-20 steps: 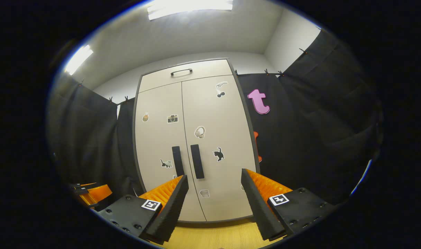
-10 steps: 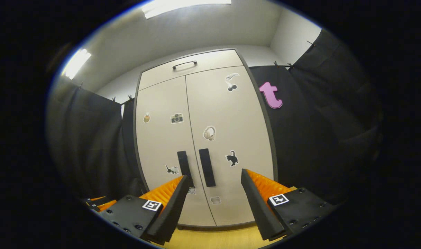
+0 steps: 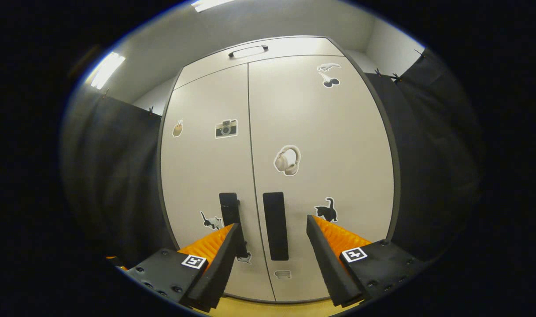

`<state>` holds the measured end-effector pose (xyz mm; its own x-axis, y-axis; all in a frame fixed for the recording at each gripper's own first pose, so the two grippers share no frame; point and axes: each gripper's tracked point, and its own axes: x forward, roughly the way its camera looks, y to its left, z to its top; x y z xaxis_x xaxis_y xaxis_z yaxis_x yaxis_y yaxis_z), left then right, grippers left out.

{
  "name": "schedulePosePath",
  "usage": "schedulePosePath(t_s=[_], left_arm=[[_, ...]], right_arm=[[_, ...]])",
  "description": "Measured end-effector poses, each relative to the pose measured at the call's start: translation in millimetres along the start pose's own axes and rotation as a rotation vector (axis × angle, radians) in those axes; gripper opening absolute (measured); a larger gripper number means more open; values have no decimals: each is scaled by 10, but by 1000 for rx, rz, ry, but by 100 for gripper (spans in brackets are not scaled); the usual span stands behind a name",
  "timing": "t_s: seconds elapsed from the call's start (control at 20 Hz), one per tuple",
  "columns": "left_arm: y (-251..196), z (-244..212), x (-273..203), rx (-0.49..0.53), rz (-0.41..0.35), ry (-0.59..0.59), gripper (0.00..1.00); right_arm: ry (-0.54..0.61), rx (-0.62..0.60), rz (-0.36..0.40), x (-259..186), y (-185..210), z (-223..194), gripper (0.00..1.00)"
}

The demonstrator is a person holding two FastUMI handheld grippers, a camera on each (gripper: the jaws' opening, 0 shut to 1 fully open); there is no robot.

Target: Open the right door of the double-door shoe cabinet with the right hand, and open the left door with the left hand.

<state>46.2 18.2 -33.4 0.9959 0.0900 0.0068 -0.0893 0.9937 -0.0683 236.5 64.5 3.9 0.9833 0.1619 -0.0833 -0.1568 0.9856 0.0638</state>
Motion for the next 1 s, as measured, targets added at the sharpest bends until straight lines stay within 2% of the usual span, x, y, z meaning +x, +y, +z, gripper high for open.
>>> schedulePosePath(t_s=[0.2,0.25,0.3,0.35,0.4,0.55,0.7,0.8,0.85,0.95,1.0], left_arm=[[29,38,27,43,12,-14,94],[17,23,41,39,9,-11,94],[-2,11,43,32,4,-9,94],[-21,9,39,23,-2,-12,94],[-27,0,36,19,-6,-12,94],[-33,-85,53,25,-24,3,94],[-10,-69,119,41,-35,-1,94],[-18,-67,153,39,-49,-4,94],[-26,-103,163,33,-49,2,94],[-71,-113,175,11,-37,-2,94],[-119,-118,187,-8,-37,-14,94]], right_arm=[[36,-26,-9,338,-74,-181,96],[47,-43,-16,415,-98,-228,84],[57,-57,-36,485,-144,-284,91],[68,-60,-54,538,-180,-341,83],[71,-62,-78,530,-210,-366,89],[44,-76,-106,566,-213,-343,78],[33,-52,-151,603,-192,-321,77],[35,-41,-124,601,-64,-365,67],[25,-58,-123,600,-76,-362,43],[28,-63,-107,592,-76,-386,33],[18,-59,-102,600,-70,-389,32]])
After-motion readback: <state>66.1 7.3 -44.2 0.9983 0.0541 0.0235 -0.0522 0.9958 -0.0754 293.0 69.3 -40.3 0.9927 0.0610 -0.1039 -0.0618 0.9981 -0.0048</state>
